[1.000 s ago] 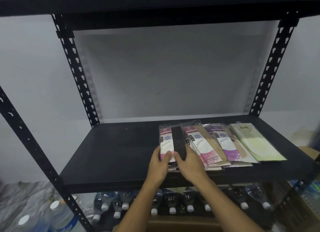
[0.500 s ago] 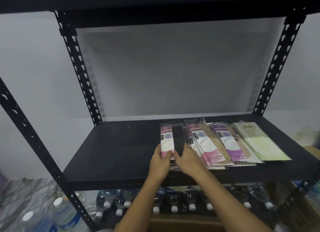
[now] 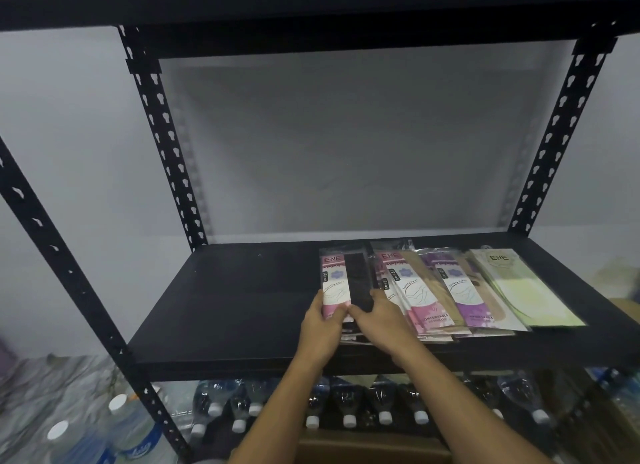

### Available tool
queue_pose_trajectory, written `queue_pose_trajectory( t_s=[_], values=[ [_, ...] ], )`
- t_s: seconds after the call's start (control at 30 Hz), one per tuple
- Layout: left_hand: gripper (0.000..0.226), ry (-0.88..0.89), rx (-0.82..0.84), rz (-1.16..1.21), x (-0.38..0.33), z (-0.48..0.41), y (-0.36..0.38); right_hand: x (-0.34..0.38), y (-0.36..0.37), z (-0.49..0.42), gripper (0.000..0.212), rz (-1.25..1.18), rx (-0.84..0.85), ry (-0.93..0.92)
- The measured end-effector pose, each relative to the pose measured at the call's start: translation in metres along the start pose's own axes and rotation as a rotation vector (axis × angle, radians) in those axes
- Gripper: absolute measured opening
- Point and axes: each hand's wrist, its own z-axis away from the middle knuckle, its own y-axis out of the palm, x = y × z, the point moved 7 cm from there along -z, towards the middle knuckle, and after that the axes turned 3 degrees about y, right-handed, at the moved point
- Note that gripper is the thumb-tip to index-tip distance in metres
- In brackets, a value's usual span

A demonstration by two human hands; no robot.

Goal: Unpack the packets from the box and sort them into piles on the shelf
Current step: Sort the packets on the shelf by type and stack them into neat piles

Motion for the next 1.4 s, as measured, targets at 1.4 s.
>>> queue_pose_trajectory(
  t_s=[1.4],
  values=[
    [0.056,-0.004,-0.138,-0.02,0.033,0.022,-0.099,0.022,0.07,0.029,0.052,-0.201,0.061,-0.174]
  ],
)
